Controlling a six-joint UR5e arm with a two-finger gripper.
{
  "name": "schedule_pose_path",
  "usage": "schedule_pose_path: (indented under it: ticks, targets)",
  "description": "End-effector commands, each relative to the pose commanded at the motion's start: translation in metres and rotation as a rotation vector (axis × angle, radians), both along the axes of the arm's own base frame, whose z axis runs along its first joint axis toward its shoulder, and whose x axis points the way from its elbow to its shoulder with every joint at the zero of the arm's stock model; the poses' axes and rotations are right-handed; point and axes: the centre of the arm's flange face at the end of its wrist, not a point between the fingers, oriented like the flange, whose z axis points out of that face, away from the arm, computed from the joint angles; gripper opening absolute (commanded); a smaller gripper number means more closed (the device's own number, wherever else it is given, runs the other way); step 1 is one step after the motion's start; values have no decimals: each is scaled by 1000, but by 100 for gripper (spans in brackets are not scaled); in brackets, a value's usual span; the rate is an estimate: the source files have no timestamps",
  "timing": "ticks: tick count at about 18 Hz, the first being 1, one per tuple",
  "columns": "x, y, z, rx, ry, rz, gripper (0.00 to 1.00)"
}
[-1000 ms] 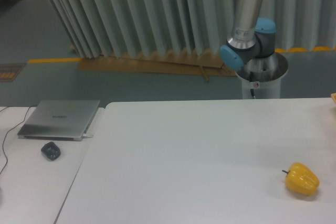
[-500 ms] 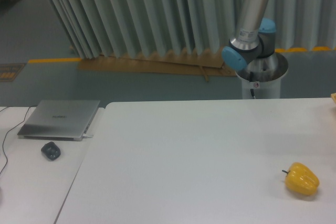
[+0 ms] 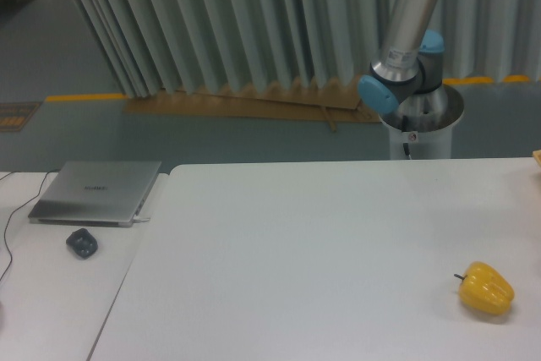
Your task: Place the red pepper on the table
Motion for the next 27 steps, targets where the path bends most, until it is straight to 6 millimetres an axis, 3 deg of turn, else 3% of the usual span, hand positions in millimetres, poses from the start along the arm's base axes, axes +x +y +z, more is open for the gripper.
schedule_pose_path:
  ticks: [6, 25, 26, 27]
  targets:
    - [11, -1, -24, -40, -49, -13, 100]
    - [9, -6, -51, -33, -103, -115, 100]
    - [9, -6, -51, -32, -104, -115, 100]
    - [9, -6, -51, -33, -104, -115, 91]
